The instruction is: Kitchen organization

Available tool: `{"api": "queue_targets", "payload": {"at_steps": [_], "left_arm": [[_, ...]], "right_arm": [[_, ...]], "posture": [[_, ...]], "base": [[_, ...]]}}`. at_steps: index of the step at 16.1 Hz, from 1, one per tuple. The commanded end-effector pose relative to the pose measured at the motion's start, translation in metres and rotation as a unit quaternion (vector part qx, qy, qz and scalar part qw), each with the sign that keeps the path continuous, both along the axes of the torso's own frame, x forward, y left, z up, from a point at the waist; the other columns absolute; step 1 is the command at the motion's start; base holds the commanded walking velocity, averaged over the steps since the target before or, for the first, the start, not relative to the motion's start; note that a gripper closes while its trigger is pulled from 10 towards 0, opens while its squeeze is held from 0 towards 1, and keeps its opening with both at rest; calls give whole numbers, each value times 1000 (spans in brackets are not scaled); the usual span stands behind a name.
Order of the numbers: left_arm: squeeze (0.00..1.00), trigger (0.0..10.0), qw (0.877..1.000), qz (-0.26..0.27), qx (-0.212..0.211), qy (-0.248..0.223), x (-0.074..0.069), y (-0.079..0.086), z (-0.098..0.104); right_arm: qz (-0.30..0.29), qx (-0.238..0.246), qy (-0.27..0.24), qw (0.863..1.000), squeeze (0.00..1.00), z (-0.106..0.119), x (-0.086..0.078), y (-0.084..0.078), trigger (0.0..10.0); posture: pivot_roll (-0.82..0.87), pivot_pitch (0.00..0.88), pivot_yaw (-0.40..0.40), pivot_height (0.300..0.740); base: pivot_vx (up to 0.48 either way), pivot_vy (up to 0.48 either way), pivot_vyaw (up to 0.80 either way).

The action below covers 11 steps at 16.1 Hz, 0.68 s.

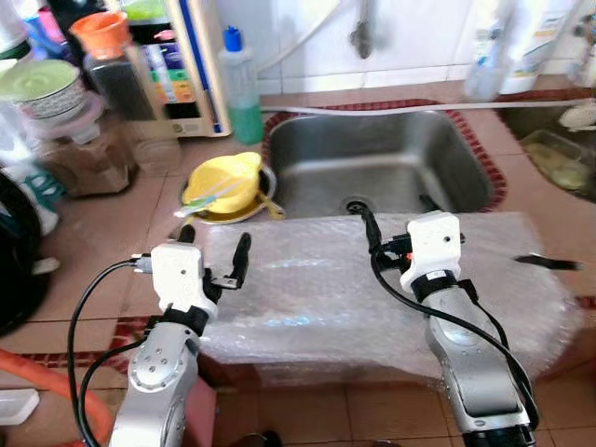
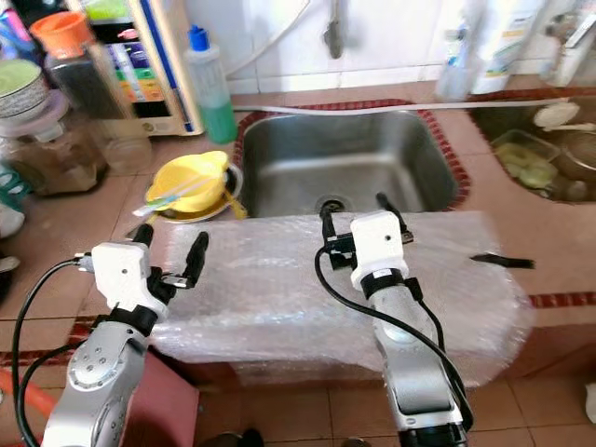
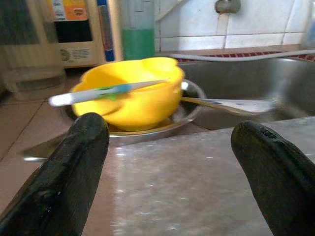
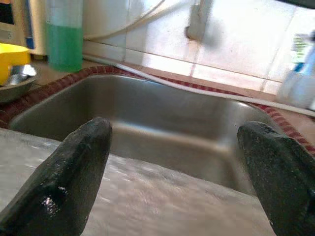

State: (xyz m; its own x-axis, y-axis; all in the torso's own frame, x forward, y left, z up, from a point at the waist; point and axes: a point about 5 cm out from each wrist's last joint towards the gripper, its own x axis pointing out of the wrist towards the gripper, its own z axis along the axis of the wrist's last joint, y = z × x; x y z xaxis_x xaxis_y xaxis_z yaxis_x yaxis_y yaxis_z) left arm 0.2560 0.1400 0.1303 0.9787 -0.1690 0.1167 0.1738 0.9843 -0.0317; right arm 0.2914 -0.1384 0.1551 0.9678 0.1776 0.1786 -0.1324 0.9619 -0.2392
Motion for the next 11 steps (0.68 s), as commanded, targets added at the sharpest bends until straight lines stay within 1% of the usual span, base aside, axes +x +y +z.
{"api": "queue_targets", "payload": {"at_steps": [1,7,11], "left_arm": [[0,10000,1000,0,0,4,-2,-1,0],[0,10000,1000,0,-5,7,-2,0,-1],[0,10000,1000,-1,-10,9,-3,-1,-1]], "right_arm": [[-3,1,-5,1000,0,3,-2,-2,10000],[-2,-6,-1,1000,0,1,-3,-7,10000],[-1,-3,-1,1000,0,2,-4,-4,10000]], "posture": [[-167,172,78,740],[-164,178,77,740],[-165,183,78,740]], "base": [[0,-405,0],[0,-421,0],[0,-432,0]]}}
